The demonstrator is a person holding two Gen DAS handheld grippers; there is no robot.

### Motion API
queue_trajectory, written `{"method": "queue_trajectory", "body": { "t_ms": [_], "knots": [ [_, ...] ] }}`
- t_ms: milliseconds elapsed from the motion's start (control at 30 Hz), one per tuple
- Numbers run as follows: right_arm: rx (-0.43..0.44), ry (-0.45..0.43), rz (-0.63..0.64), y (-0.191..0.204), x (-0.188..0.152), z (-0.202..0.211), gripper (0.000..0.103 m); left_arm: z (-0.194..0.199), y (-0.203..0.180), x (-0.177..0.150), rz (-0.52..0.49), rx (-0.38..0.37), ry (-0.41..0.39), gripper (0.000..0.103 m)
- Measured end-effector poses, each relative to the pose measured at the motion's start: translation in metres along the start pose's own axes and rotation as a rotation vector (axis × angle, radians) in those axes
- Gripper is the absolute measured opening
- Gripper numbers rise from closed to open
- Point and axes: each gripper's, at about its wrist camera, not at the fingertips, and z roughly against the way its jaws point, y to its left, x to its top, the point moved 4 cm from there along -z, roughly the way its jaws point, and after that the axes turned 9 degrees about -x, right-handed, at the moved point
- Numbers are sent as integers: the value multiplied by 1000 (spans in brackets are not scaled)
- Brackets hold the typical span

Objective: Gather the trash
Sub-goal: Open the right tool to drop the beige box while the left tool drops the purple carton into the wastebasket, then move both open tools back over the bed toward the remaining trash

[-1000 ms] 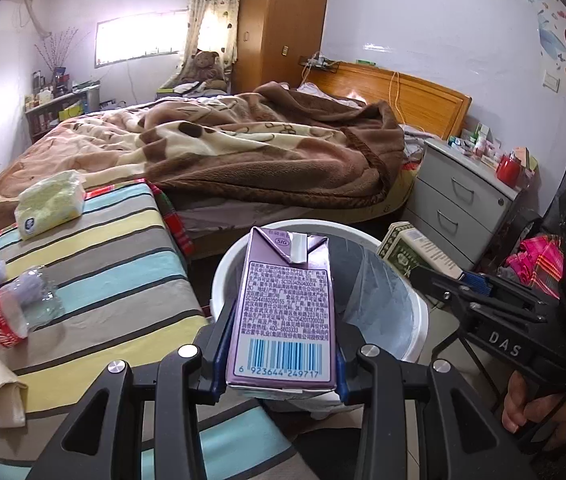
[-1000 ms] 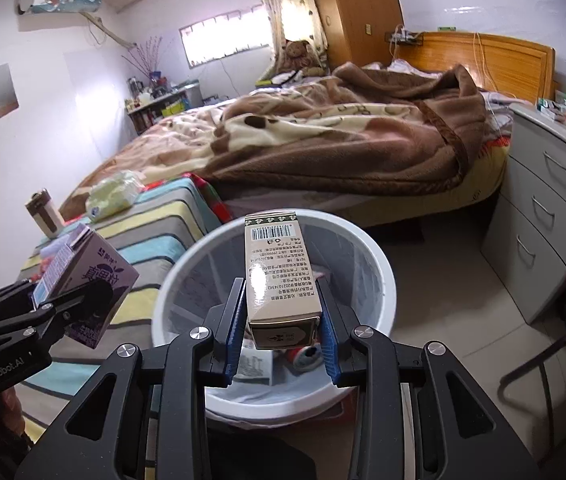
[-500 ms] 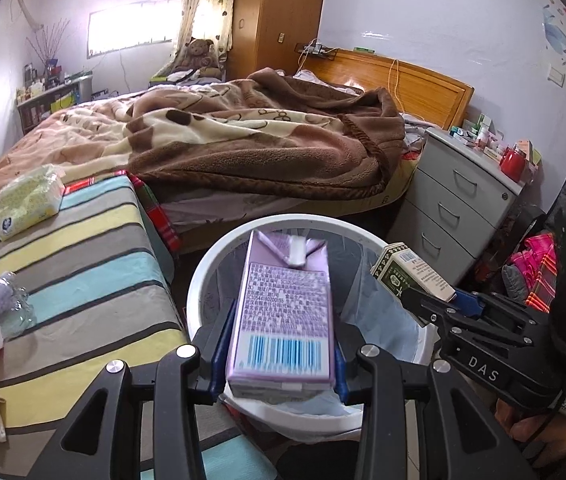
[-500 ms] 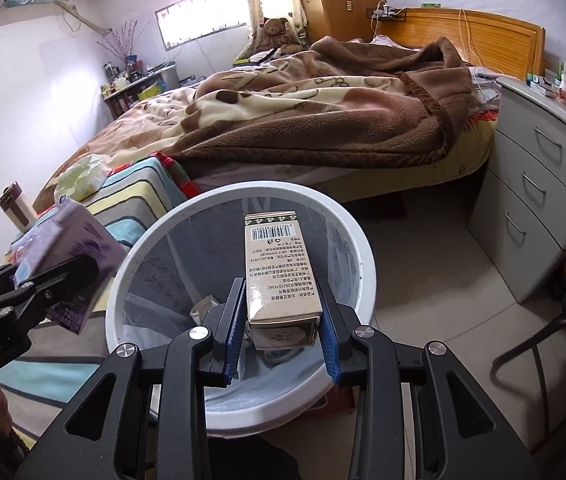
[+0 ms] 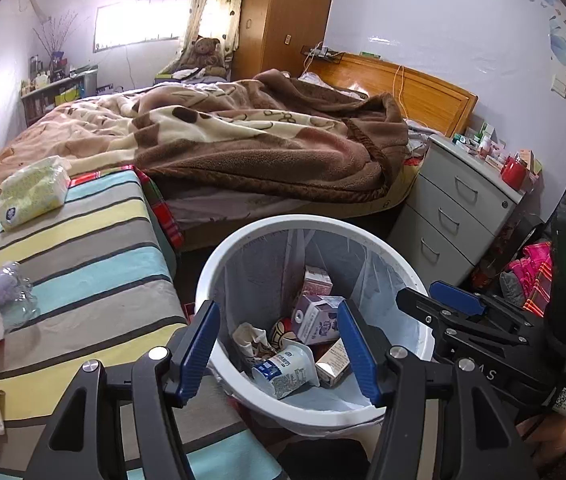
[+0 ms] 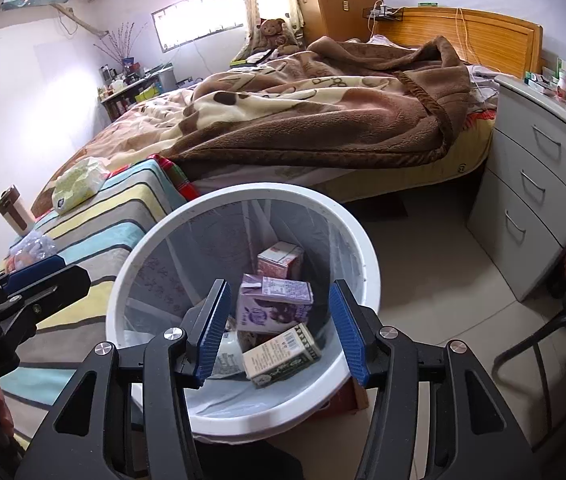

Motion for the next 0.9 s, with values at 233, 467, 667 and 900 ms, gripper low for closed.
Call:
{"method": "queue_trajectory", "body": {
  "t_ms": [233, 467, 667, 900],
  "knots": [
    [22, -31, 7, 14, 3, 10, 59, 24, 12, -2, 17, 27, -33, 62],
    [65, -46, 34, 39, 3, 15, 59, 54, 32, -7, 43, 66, -73, 62],
    [108, -69, 62, 61, 2, 24, 63, 79, 51, -12, 63, 96, -109, 62],
    [188, -85, 107, 98, -1, 31, 64, 111, 92, -21, 122, 163, -146, 63]
  ]
}}
